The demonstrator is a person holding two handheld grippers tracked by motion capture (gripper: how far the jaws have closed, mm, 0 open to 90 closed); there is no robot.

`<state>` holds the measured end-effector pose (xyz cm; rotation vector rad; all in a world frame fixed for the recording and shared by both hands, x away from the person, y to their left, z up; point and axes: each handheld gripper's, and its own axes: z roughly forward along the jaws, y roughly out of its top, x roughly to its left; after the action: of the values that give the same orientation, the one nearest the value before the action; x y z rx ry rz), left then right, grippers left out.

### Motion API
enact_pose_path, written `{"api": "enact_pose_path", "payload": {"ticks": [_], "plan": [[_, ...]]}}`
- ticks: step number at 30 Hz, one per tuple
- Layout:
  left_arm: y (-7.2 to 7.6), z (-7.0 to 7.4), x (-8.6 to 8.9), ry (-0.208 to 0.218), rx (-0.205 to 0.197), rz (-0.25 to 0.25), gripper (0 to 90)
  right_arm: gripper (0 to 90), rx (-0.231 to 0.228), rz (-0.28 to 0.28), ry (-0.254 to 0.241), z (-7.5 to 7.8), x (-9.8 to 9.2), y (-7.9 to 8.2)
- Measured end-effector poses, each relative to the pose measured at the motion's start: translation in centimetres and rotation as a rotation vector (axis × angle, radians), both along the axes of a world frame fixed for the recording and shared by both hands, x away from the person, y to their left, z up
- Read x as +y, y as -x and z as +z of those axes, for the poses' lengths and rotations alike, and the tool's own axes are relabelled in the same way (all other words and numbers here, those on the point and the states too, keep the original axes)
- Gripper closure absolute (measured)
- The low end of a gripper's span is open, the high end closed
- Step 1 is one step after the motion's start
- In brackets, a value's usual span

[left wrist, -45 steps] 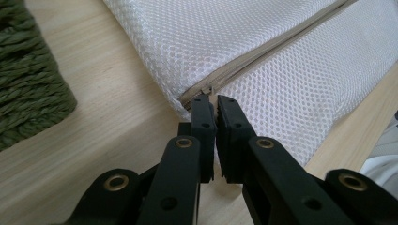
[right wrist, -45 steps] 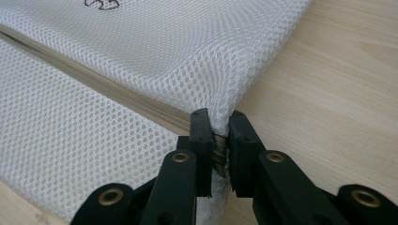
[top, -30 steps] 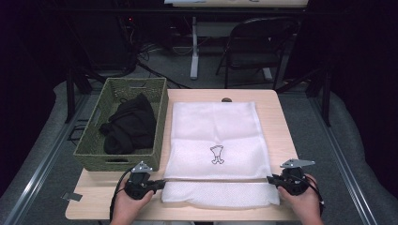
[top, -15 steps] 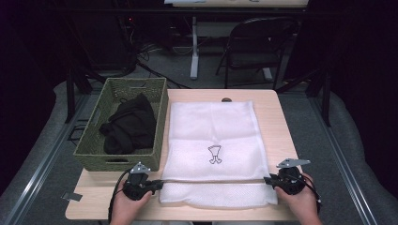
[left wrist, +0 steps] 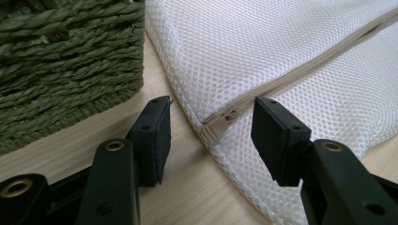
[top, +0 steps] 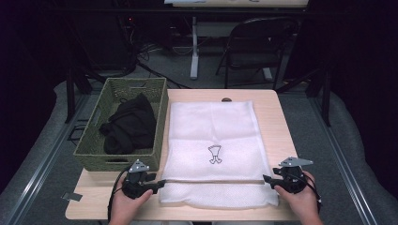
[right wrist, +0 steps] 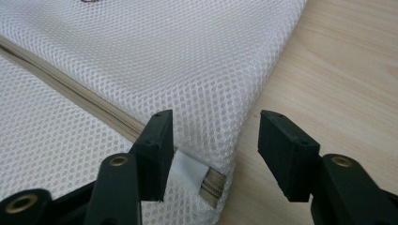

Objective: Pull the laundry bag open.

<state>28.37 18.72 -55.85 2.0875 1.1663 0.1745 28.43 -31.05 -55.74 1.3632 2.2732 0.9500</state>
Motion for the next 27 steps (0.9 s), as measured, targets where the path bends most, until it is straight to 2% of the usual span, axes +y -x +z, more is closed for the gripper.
{"api": "enact_pose_path", "payload": {"ticks": [3, 5, 12, 14, 18, 22, 24, 27], "plan": [[0.1, 0.2, 0.0, -0.004, -0.018, 0.010, 47.0, 45.3, 0.001, 0.003, 0.005, -0.1, 0.1, 0.0], [0.1, 0.5, 0.1, -0.003, -0.048, 0.003, 47.1, 46.3, -0.007, 0.010, 0.010, 0.0, 0.1, 0.0], [0.2, 1.1, 0.6, 0.007, -0.049, 0.013, 49.3, 57.3, -0.044, 0.035, 0.017, 0.7, 0.0, 0.0], [0.3, 1.4, 0.7, 0.006, -0.062, 0.018, 50.1, 58.7, -0.040, 0.039, 0.020, 0.9, 0.0, 0.2], [0.5, 1.8, 1.0, 0.019, -0.072, 0.026, 50.0, 55.8, -0.052, 0.032, 0.027, 0.9, 0.1, 0.2], [0.5, 2.1, 1.3, 0.029, -0.076, 0.030, 49.4, 52.9, -0.090, 0.037, 0.043, 1.3, 0.5, 0.4], [0.6, 2.3, 1.5, 0.028, -0.079, 0.031, 49.0, 51.3, -0.112, 0.051, 0.031, 1.5, 0.8, 0.5], [0.7, 2.8, 1.8, 0.044, -0.092, 0.030, 49.0, 50.4, -0.113, 0.075, 0.030, 1.7, 1.2, 0.6]]}}
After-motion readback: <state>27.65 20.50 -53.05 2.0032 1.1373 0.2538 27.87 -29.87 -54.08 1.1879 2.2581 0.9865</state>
